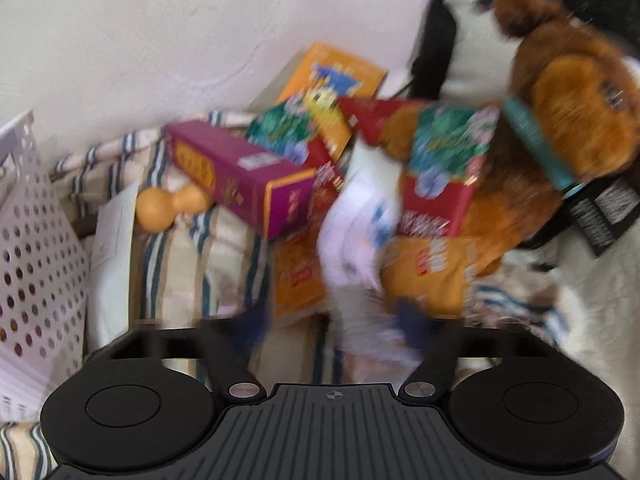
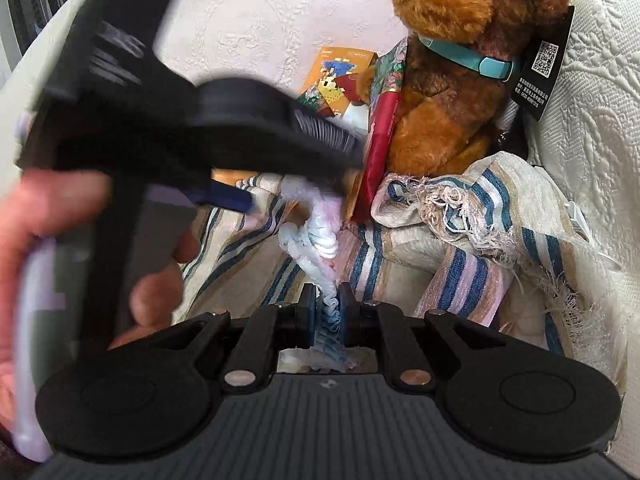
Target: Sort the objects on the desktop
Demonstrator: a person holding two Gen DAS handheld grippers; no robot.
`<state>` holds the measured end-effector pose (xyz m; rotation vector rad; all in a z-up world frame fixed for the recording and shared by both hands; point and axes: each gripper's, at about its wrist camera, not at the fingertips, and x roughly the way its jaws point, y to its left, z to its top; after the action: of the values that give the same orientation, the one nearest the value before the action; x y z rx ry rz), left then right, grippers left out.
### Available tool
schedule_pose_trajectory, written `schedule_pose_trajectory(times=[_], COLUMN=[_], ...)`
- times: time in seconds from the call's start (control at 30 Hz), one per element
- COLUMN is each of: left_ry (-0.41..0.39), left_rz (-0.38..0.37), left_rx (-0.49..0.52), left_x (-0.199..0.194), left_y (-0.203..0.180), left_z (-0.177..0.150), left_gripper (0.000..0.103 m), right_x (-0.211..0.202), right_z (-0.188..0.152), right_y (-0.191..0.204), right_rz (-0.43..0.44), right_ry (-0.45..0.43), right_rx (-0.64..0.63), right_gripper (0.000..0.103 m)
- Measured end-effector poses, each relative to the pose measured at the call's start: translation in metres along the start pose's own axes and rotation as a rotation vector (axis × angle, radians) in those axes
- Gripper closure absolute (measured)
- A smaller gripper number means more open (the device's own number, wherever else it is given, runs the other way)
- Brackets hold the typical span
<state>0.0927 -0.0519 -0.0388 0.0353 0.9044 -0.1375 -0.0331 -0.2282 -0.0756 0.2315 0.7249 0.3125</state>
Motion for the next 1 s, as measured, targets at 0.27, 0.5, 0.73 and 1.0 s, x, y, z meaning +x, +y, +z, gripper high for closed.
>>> schedule_pose_trajectory(times=[0.27,0.5,0.73,1.0], left_ry=[-0.083,-0.186,-0.302,-0.322], left_rz=[0.034,0.077,0.132,0.125], left_rx=[-0.049,-0.084,-0.109,-0.133], left_x=[-0.019,-0.057,-0.086,-0.085], left_y=[0.025,0.042,0.049,0.056], left_z=[-0.028,-0.053,-0.078,-0.090], left_gripper=[0.100,0.100,0.100,0.100], right_x=[-0.001,-0.006,-0.010,-0.008], right_z=[-0.001,-0.005,-0.006,-0.009], right_y=[0.007,0.026,0.041,0.050], right_rz=[-0.015,-0.038,-0.053,-0.076], right_ry=[-0.006,-0.035,-0.095,-0.121], right_rx=[-0.007,-0.071,-0.176,-0.233], right_gripper=[0.090,0.088,0.088,0.088])
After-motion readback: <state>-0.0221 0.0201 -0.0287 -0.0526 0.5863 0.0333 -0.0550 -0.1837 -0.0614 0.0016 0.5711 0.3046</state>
